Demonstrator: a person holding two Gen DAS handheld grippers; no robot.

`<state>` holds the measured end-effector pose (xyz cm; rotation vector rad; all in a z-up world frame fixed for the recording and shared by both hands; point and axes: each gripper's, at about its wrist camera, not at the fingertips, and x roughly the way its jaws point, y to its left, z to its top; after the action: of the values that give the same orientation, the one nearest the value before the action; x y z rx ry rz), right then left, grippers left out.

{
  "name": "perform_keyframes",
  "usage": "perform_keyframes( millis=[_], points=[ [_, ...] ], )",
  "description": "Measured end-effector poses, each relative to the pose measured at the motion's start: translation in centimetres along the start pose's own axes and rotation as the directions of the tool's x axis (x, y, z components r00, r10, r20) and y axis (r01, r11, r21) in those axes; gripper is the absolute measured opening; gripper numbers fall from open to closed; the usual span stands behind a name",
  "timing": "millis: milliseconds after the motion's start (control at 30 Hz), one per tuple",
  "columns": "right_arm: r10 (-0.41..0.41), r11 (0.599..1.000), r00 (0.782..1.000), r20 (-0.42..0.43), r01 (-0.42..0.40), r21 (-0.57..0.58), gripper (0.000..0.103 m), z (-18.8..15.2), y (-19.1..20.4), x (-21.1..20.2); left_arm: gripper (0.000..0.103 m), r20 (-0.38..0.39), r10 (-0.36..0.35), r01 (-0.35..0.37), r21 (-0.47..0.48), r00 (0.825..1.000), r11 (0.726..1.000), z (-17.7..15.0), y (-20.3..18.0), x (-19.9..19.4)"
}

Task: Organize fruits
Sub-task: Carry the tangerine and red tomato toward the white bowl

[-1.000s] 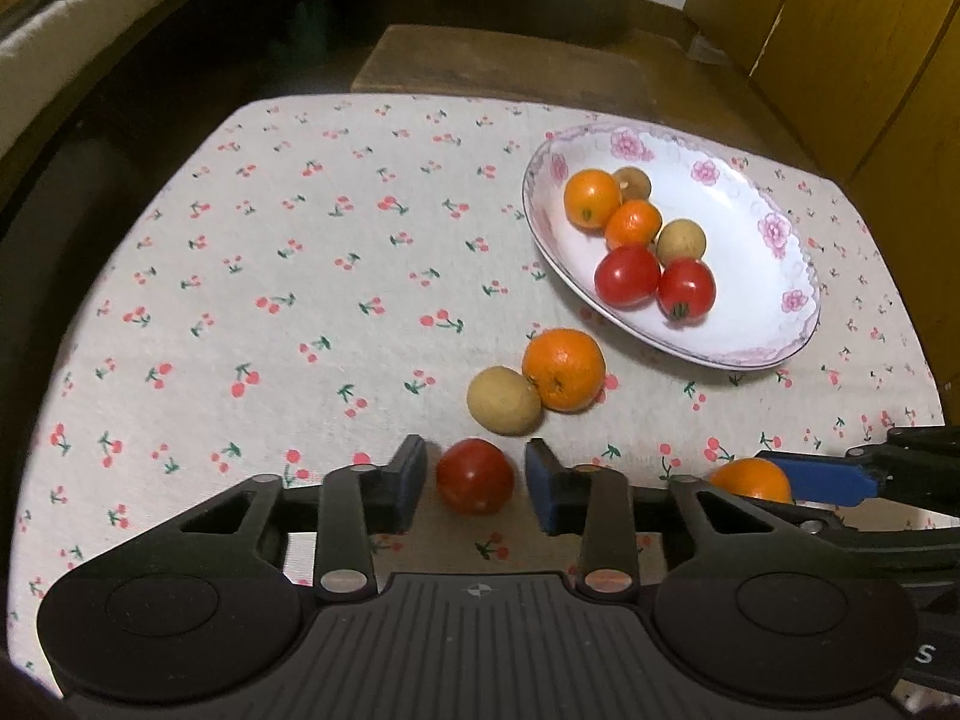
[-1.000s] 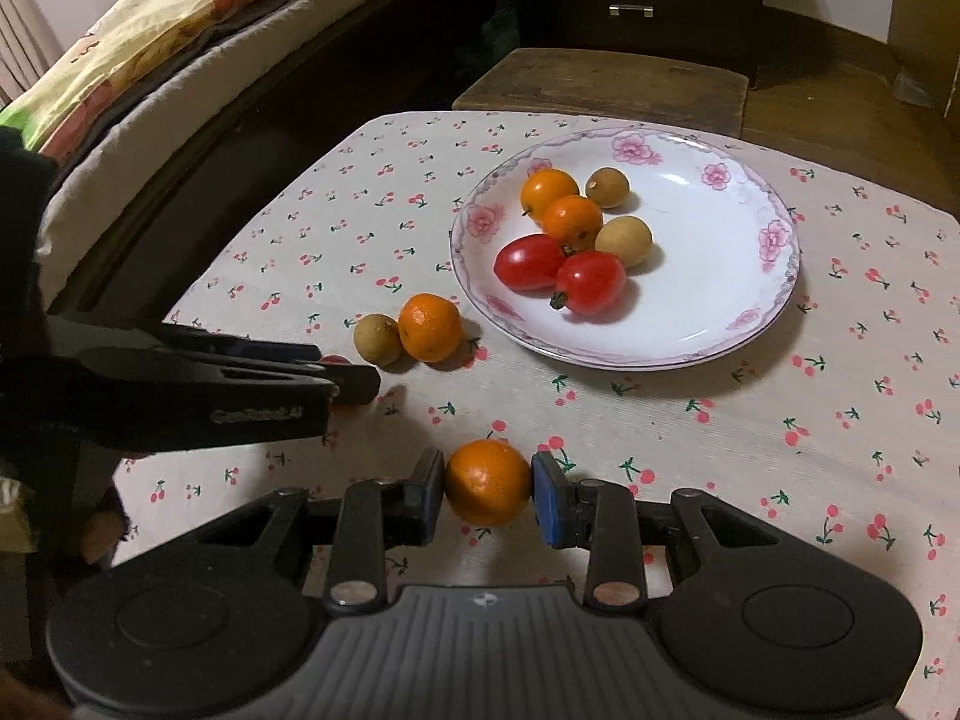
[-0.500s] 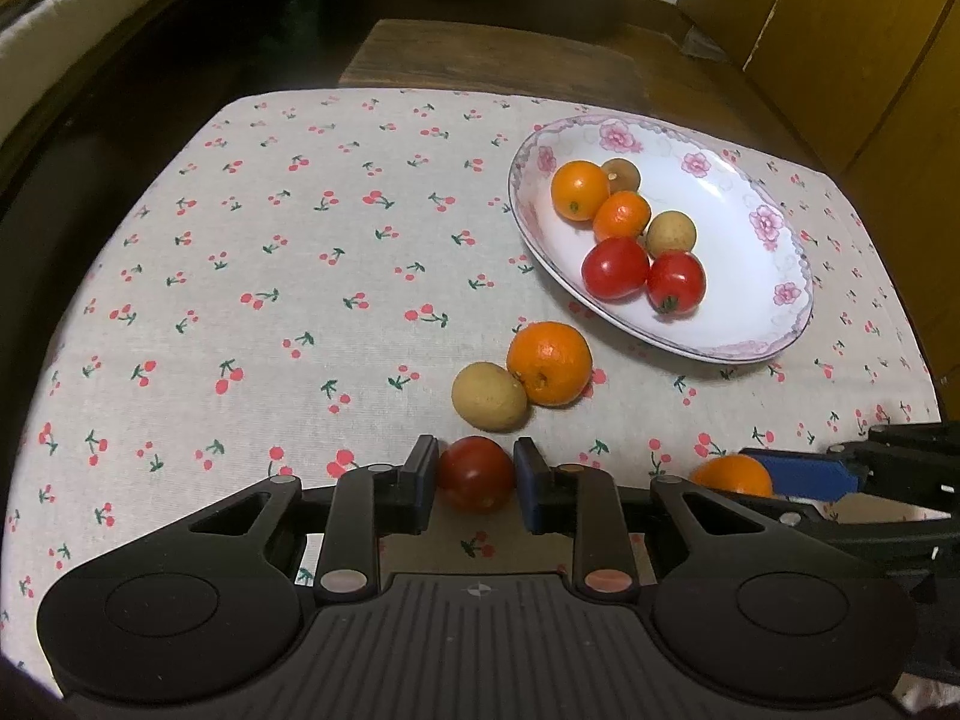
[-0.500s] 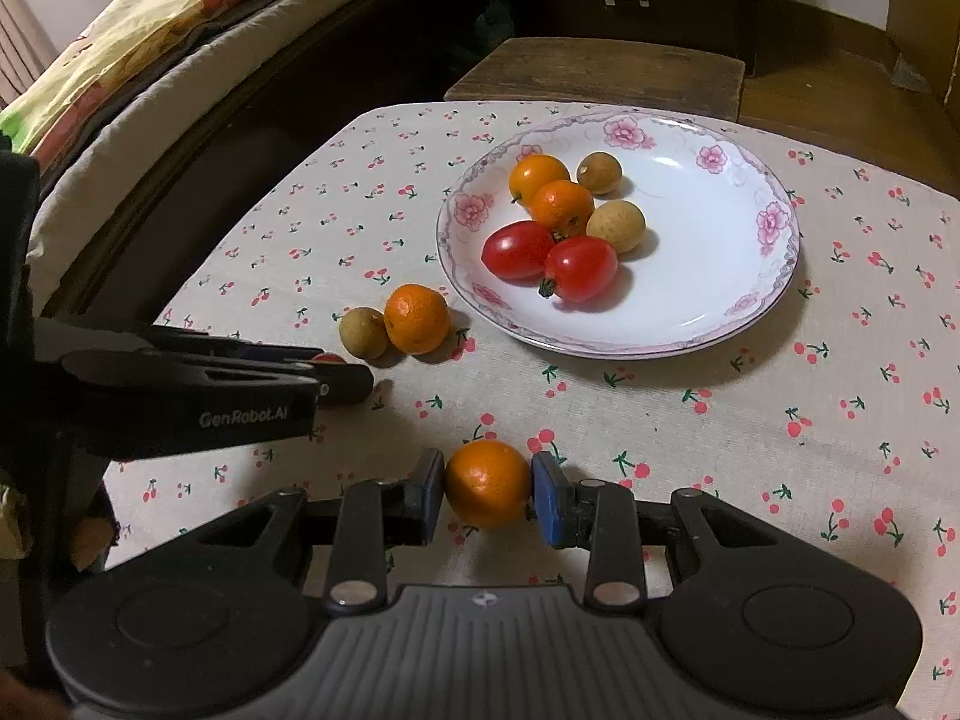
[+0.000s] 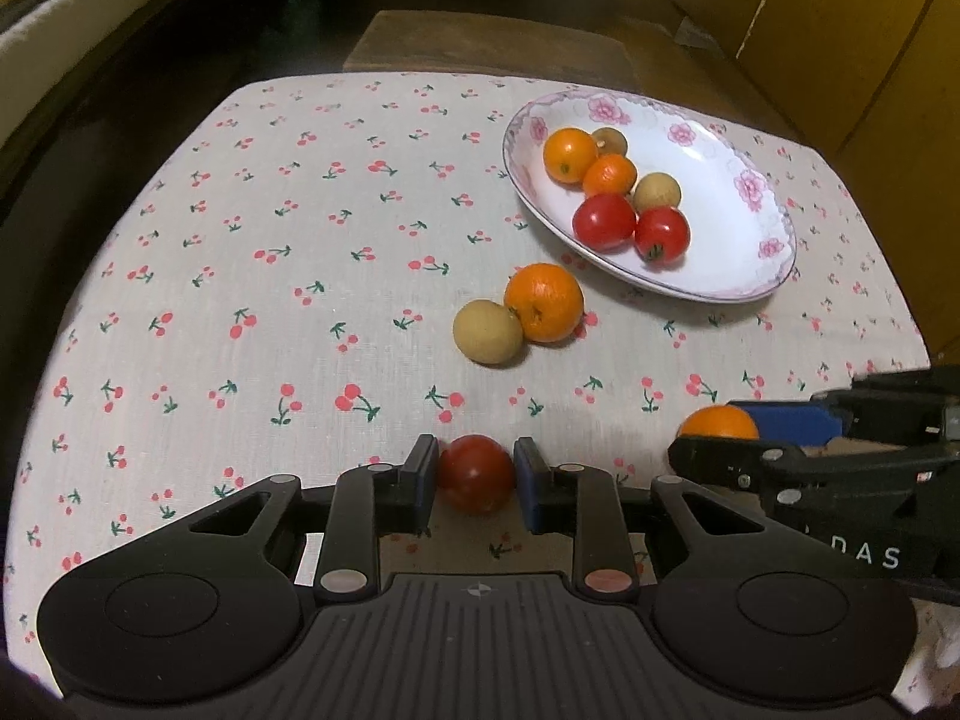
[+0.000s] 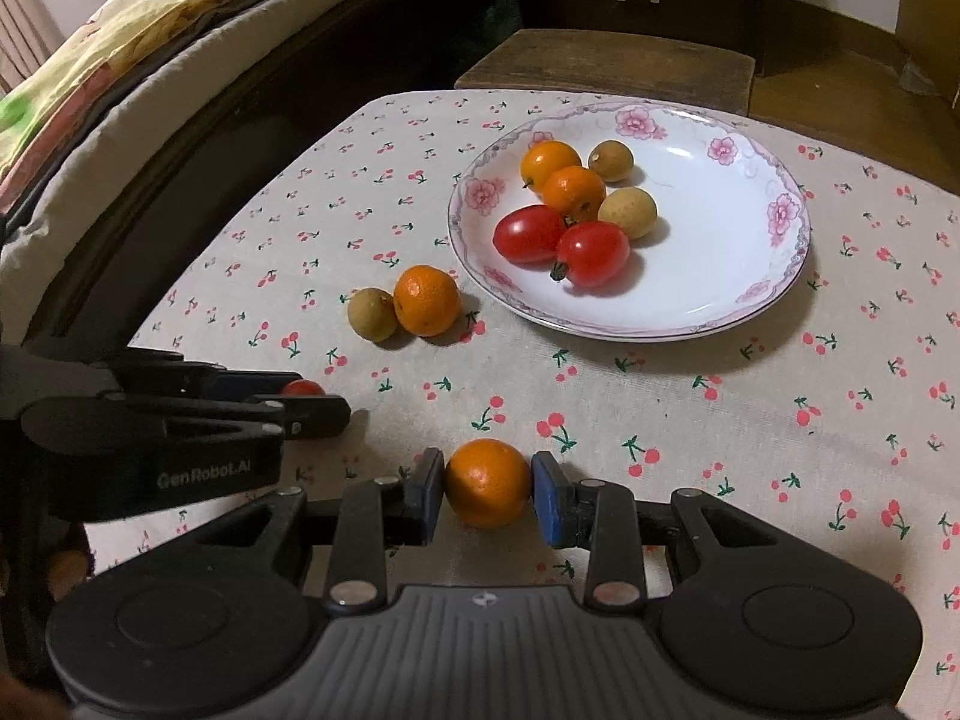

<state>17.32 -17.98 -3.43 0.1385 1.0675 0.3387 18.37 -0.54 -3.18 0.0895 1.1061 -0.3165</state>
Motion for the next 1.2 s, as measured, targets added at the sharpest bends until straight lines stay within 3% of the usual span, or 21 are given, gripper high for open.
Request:
perform_keyframes(
  millis=[600, 1200],
  points=[
    [-0.025, 0.999, 1.0, -0.01, 0.024, -0.047, 0.033, -0.1, 0.5, 0.3, 0.036, 0.011, 0.018, -0.019, 0.041, 1.0, 0.999, 0.1, -0.7, 0.3],
    [-0.026, 0.999, 0.998, 0.051, 0.028, -0.041, 0.033, 0.6, 0.2, -1.2, 0.035, 0.042, -0.027, 0.027, 0.018, 0.999, 0.999, 0.8, -0.9, -1.0]
  ],
)
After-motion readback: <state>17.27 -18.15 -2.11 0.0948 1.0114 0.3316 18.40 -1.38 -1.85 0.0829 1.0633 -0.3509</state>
